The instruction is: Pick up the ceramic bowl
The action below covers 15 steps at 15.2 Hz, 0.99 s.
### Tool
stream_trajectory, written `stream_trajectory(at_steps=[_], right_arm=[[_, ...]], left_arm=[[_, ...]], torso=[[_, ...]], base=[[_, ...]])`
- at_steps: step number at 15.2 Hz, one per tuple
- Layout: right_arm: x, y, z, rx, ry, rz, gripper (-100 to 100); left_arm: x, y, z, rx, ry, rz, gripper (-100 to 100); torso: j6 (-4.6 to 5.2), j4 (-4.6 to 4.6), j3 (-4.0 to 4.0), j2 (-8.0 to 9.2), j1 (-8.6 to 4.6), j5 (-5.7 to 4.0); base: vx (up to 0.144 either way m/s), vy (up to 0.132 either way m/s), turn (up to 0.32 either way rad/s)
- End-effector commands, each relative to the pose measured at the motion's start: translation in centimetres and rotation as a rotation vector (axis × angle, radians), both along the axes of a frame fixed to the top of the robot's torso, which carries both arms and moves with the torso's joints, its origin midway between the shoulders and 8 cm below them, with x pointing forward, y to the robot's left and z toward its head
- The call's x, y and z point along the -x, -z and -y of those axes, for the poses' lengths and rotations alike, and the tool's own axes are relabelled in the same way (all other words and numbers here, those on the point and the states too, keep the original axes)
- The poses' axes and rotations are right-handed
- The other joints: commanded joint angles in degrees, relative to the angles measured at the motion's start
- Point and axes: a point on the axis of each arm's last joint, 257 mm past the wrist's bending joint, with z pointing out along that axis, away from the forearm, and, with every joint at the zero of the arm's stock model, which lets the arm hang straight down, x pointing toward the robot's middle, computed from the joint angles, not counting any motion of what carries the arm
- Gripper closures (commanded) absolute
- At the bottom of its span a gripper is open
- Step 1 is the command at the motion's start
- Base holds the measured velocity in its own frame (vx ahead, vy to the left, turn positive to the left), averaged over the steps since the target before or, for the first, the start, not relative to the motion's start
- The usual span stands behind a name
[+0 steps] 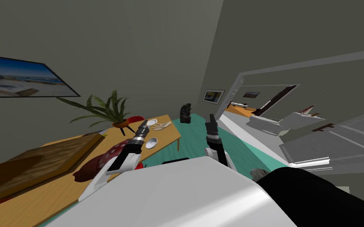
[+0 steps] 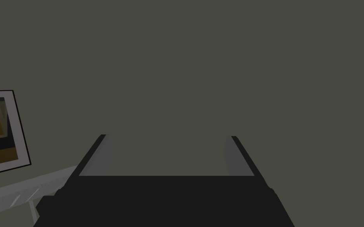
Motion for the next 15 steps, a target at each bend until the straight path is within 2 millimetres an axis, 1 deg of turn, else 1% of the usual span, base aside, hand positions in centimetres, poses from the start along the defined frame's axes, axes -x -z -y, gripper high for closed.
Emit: stream_trajectory(at_steps=[1, 2, 3, 4, 5, 6, 7, 8, 9, 10, 11, 12, 13, 14, 15], right_arm=[[0.0, 0.0, 0.0, 0.0, 0.0, 0.0, 0], [0.0, 0.0, 0.0, 0.0, 0.0, 0.0, 0], [0.0, 0.0, 0.0, 0.0, 0.0, 0.0, 0], [0.0, 0.0, 0.0, 0.0, 0.0, 0.0, 0], [0.0, 0.0, 0.0, 0.0, 0.0, 0.0, 0], [0.0, 0.0, 0.0, 0.0, 0.0, 0.0, 0], [0.0, 0.0, 0.0, 0.0, 0.0, 0.0, 0], [0.0, 0.0, 0.0, 0.0, 0.0, 0.0, 0], [0.0, 0.0, 0.0, 0.0, 0.0, 0.0, 0], [0.0, 0.0, 0.0, 0.0, 0.0, 0.0, 0], [0.0, 0.0, 0.0, 0.0, 0.0, 0.0, 0], [0.0, 0.0, 0.0, 0.0, 0.0, 0.0, 0], [0.0, 0.0, 0.0, 0.0, 0.0, 0.0, 0], [0.0, 0.0, 0.0, 0.0, 0.0, 0.0, 0], [0.0, 0.0, 0.0, 0.0, 0.0, 0.0, 0]], left_arm=[[-0.6, 1.1, -0.6, 0.001, -0.01, -0.035, -100], [-1.0, 2.9, -1.3, 0.002, -0.024, -0.088, -100], [-1.1, 3.1, -1.4, 0.003, -0.026, -0.095, -100], [-1.5, 4.8, -2.0, 0.005, -0.04, -0.142, -100], [-1.5, 5.1, -2.1, 0.006, -0.043, -0.155, -100], [-1.8, 6.8, -2.7, 0.009, -0.057, -0.203, -100], [-1.8, 7.1, -2.8, 0.01, -0.061, -0.216, -100], [-2.0, 8.5, -3.4, 0.014, -0.073, -0.256, -100], [-2.0, 9.2, -3.6, 0.015, -0.079, -0.278, -100], [-2.2, 10.7, -4.1, 0.021, -0.091, -0.318, -100], [-2.1, 11.2, -4.3, 0.022, -0.097, -0.338, -100], [-2.1, 11.3, -4.3, 0.022, -0.097, -0.341, -100], [-2.1, 12.9, -4.9, 0.029, -0.111, -0.385, -100], [-2.0, 13.3, -5.0, 0.03, -0.115, -0.402, -100], [-2.1, 14.8, -5.5, 0.037, -0.127, -0.441, -100]], torso=[[0.0, 0.0, 0.0, 0.0, 0.0, 0.0], [0.0, 0.0, 0.0, -0.01, 0.0, 0.0], [0.0, 0.0, -0.01, -0.02, 0.0, 0.0], [0.0, 0.0, -0.01, -0.01, -0.01, 0.0], [0.0, 0.0, -0.01, -0.01, 0.0, 0.0], [0.0, 0.0, -0.01, -0.01, 0.0, 0.0], [-0.01, 0.0, 0.0, 0.0, 0.0, 0.0], [0.0, 0.0, 0.0, 0.0, 0.0, 0.0], [0.0, 0.0, 0.0, 0.0, 0.01, 0.0], [0.01, 0.0, -0.01, -0.01, 0.0, 0.0], [-0.01, 0.0, 0.0, 0.0, 0.01, 0.0], [0.0, 0.0, 0.0, 0.0, 0.0, 0.0], [0.0, 0.0, -0.01, -0.01, 0.0, 0.0], [0.0, 0.0, -0.01, -0.02, -0.01, 0.0], [0.0, 0.0, -0.01, -0.02, -0.01, 0.0]], base=[[-0.009, 0.003, 0.002], [-0.011, 0.003, 0.006], [-0.012, 0.003, 0.005], [-0.013, 0.003, 0.01], [-0.013, 0.004, 0.009], [-0.015, 0.005, 0.008], [-0.015, 0.005, 0.009], [-0.014, 0.005, 0.009], [-0.014, 0.005, 0.007], [-0.013, 0.004, 0.002], [-0.012, 0.005, 0.008], [-0.008, 0.003, 0.002], [-0.008, 0.002, 0.005], [-0.009, 0.001, 0.005], [-0.01, 0.002, 0.006]])
